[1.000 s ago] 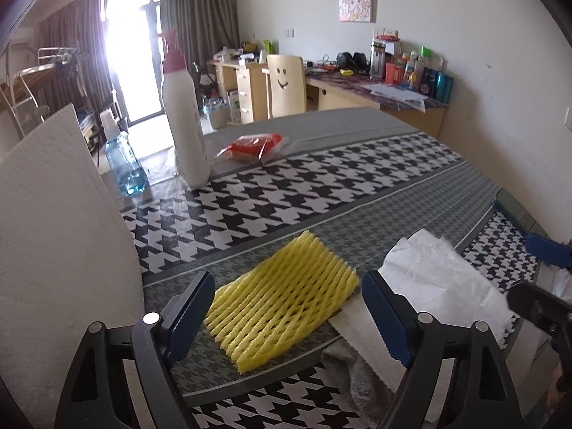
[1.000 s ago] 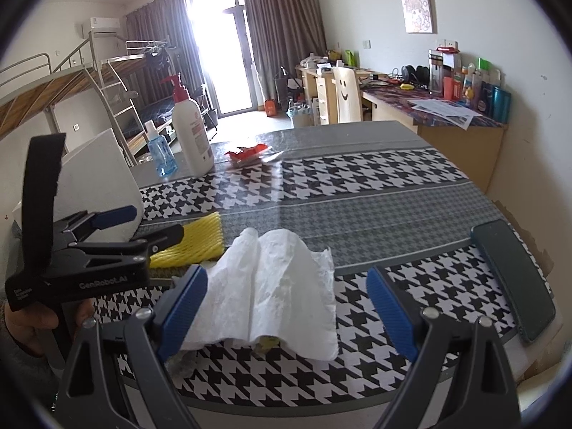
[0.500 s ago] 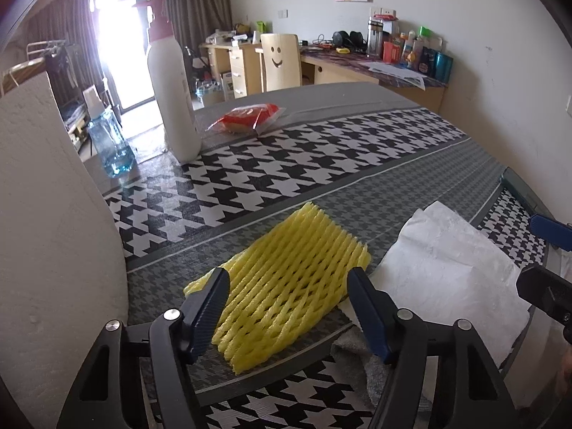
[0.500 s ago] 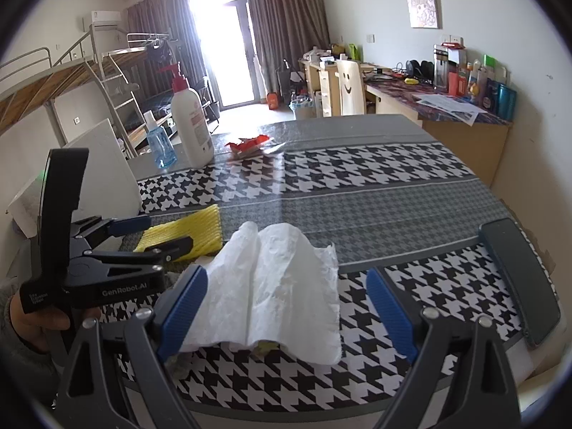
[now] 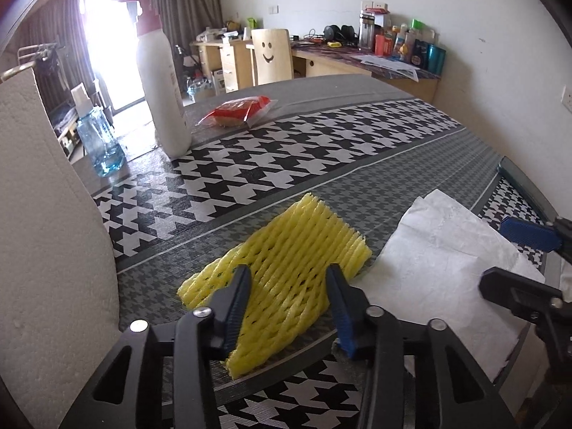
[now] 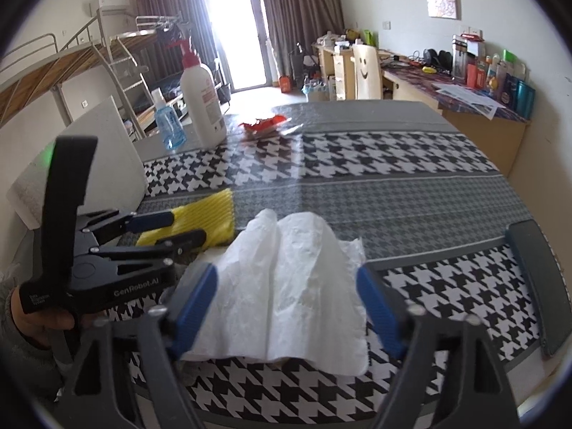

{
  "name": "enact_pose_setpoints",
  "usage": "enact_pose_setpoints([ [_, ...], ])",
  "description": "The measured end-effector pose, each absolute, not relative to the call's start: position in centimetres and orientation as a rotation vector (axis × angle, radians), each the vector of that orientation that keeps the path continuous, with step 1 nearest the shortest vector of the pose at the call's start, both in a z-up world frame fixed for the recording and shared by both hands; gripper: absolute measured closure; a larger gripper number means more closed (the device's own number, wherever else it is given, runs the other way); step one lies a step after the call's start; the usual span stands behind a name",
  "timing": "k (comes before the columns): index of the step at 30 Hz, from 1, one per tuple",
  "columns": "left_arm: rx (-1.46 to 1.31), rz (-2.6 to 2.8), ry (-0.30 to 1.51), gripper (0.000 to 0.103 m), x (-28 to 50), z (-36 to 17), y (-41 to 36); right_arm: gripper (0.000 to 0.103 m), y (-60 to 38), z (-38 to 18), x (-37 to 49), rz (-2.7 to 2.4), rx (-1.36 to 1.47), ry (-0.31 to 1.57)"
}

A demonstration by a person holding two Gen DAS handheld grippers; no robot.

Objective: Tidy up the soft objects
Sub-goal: 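Close left gripper on yellow foam net while right gripper closes on white tissue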

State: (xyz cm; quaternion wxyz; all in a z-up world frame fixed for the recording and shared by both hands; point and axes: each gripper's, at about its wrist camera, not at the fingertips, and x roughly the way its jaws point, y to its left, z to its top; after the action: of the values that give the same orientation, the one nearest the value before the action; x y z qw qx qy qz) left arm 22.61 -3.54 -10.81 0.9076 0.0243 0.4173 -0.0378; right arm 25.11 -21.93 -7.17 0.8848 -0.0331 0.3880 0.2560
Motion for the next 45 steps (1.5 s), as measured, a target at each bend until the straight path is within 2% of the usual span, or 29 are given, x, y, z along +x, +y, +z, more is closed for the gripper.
enact_pose_setpoints([
  [5,0.053,-0.061,0.85,0.085,22.4,-10.8,-3.2,0.044,-21.8,-7.7,25.2,0.534,-0.081,0.841],
  [6,0.048,-0.063,0.846,0.086,22.4,-10.8,-3.1,0.046,-21.7,-7.8,25.1,0.534,-0.082,0.847],
  [8,0.046,-0.065,0.838,0.09,22.3,-10.8,-3.0,0.061,-21.8,-8.0,25.0,0.534,-0.085,0.853],
  [11,0.053,-0.071,0.832,0.092,22.1,-10.7,-3.1,0.071,-21.9,-7.8,24.9,0.53,-0.079,0.853],
  [14,0.042,-0.077,0.831,0.094,22.1,-10.6,-3.0,0.077,-22.1,-7.3,24.6,0.526,-0.079,0.838],
  [18,0.036,-0.08,0.829,0.095,22.0,-10.6,-2.9,0.077,-22.3,-6.4,23.8,0.529,-0.077,0.811],
  [19,0.032,-0.082,0.829,0.095,21.9,-10.6,-2.9,0.08,-22.4,-6.1,23.8,0.528,-0.072,0.804],
  [24,0.008,-0.094,0.832,0.1,21.9,-10.5,-2.6,0.081,-23.6,-4.6,23.6,0.537,0.0,0.774],
  [32,-0.01,-0.108,0.832,0.103,21.8,-10.4,-2.4,0.081,-24.9,-3.0,23.9,0.541,0.101,0.751],
  [39,-0.012,-0.112,0.835,0.103,21.8,-10.4,-2.3,0.08,-24.8,-4.7,25.1,0.518,0.091,0.803],
  [42,-0.016,-0.113,0.837,0.103,21.8,-10.4,-2.2,0.062,-24.6,-5.7,25.3,0.498,0.058,0.823],
  [43,-0.016,-0.113,0.837,0.103,21.8,-10.5,-2.1,0.05,-24.5,-6.0,25.3,0.478,0.043,0.825],
  [44,-0.016,-0.113,0.837,0.103,21.8,-10.5,-2.1,0.045,-24.4,-6.1,25.1,0.466,0.028,0.815],
  [45,-0.015,-0.113,0.837,0.103,21.8,-10.5,-2.1,0.045,-24.4,-6.0,25.0,0.467,0.017,0.803],
])
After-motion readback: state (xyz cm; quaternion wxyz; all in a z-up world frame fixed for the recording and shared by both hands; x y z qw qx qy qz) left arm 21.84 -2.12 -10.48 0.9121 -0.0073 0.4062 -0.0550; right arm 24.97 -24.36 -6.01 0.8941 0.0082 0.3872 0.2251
